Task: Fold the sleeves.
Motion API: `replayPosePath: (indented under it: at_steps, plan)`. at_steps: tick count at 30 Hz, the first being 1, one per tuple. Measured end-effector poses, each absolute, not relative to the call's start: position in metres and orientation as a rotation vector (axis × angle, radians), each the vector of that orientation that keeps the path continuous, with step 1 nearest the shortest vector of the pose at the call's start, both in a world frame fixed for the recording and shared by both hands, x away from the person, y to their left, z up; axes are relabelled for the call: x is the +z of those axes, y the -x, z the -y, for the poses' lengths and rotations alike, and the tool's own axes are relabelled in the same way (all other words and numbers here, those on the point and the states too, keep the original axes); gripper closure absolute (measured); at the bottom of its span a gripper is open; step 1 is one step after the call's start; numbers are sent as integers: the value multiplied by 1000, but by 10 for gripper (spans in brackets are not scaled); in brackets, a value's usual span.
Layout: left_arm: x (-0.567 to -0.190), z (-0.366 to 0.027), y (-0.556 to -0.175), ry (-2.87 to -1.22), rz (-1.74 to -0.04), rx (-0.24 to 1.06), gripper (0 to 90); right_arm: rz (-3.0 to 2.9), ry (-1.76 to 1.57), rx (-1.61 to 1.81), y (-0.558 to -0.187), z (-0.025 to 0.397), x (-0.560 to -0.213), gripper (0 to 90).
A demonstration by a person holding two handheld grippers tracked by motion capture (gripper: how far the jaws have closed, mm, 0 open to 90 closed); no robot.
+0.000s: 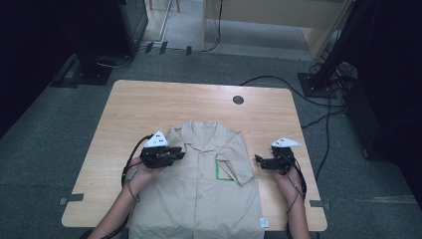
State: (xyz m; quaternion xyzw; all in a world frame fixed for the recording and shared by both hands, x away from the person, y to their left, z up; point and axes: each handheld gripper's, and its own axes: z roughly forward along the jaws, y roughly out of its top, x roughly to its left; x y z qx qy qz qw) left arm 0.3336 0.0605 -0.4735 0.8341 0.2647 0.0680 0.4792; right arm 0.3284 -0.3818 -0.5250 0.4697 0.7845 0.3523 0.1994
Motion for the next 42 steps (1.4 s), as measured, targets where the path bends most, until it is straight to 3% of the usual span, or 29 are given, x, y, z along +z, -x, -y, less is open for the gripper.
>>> replayPosePath:
  at_steps: [16,29,36,42]
  plan:
    - [-475,-67,-336,-2075,-674,215,679,-2194,-1313,985,-328,382,-525,145]
    - [-480,-78,-343,-2096,-712,289,414,-2194,-1314,985,-328,382,-525,145]
    - [-484,-84,-347,-2100,-725,327,323,-2194,-1313,985,-328,382,-525,145]
    - [-485,-87,-348,-2102,-730,330,309,-2194,-1313,985,-328,382,-525,145]
